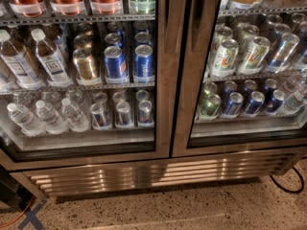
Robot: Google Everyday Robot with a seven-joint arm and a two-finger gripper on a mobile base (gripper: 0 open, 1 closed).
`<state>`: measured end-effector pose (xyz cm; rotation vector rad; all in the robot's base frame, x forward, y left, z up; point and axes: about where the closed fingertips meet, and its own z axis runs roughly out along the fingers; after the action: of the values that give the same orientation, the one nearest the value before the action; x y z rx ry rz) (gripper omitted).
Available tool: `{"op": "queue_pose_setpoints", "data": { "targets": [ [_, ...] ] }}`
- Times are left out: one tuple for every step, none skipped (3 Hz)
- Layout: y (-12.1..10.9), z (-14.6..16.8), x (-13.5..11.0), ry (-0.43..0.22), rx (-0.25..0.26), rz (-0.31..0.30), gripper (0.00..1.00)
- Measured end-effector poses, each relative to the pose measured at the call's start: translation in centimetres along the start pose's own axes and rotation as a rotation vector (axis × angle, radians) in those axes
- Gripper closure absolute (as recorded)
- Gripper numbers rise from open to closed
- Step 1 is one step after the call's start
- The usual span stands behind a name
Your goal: Open right fridge door
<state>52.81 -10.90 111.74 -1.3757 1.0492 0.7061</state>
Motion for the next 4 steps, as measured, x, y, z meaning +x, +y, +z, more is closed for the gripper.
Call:
{"op": "queue_pose_setpoints", "data": {
  "targets": [
    [0.0, 0.0, 0.0, 0.0, 0.0, 0.0, 1.0],
    [-0.38, -0.05, 0.08, 0.0, 0.0, 0.0, 1.0],
    [-0.83, -0.15, 0.15, 0.0, 0.0, 0.0, 1.0],
    [-0.99, -0.18, 0.18, 0.0, 0.0, 0.0, 1.0]
  ]
}}
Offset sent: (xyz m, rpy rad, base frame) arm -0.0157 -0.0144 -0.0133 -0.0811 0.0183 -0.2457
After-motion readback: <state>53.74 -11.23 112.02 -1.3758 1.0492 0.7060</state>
